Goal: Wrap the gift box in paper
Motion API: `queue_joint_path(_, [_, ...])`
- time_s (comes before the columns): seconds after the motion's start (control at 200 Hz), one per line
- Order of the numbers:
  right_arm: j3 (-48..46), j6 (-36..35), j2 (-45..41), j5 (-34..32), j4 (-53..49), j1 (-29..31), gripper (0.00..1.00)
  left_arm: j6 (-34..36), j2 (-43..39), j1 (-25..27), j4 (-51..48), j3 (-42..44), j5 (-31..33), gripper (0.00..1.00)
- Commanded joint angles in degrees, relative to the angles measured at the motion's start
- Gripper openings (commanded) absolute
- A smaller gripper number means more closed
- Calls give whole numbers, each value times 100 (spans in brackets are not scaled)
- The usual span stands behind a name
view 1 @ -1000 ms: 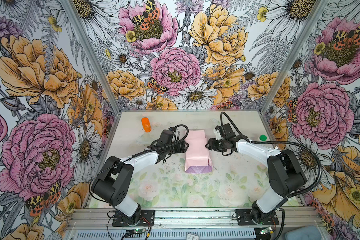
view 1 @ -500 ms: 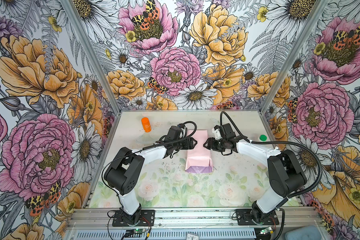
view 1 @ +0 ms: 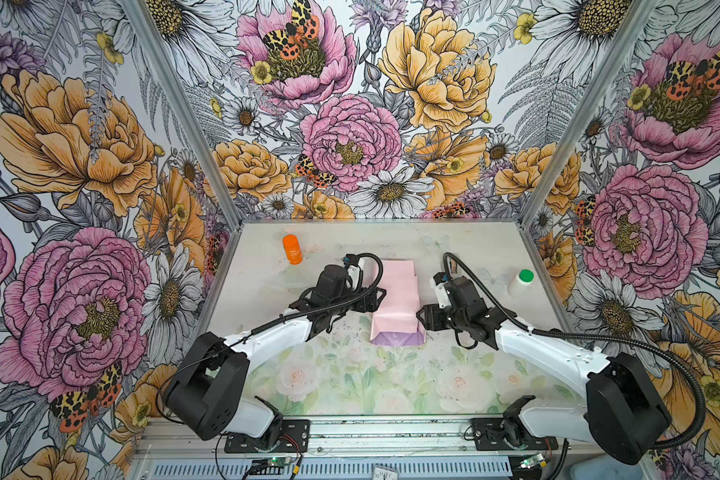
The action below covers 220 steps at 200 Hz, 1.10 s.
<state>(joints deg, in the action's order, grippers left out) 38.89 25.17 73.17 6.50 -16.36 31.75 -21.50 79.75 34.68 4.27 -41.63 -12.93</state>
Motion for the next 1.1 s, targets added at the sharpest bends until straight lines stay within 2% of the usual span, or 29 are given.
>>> queue_joint_path(0.0, [-250,-176,-148,-569,392,197,60,249,-290,226,336,521,328,84])
queue_joint_path(0.15, [-466,-135,-12,-925,673,298,58,173,-418,437,733,1105,613,79])
queue_joint_path(0.305, [-538,-70,280,-808,1244,323,56,-30,-209,576,952,1301,882,70])
queue_joint_path(0.625, [-443,47,870,-650,1819,410,49,-359,448,773,1134,1251,1272,65])
queue_joint_path(0.786, [-391,83,1031,-803,1863,480,44,-473,594,888,1300,1275,1556,56])
queue_joint_path(1.096, [-449,346,1182,-1106,2026,604,33,-624,905,1100,1593,1167,1902,49])
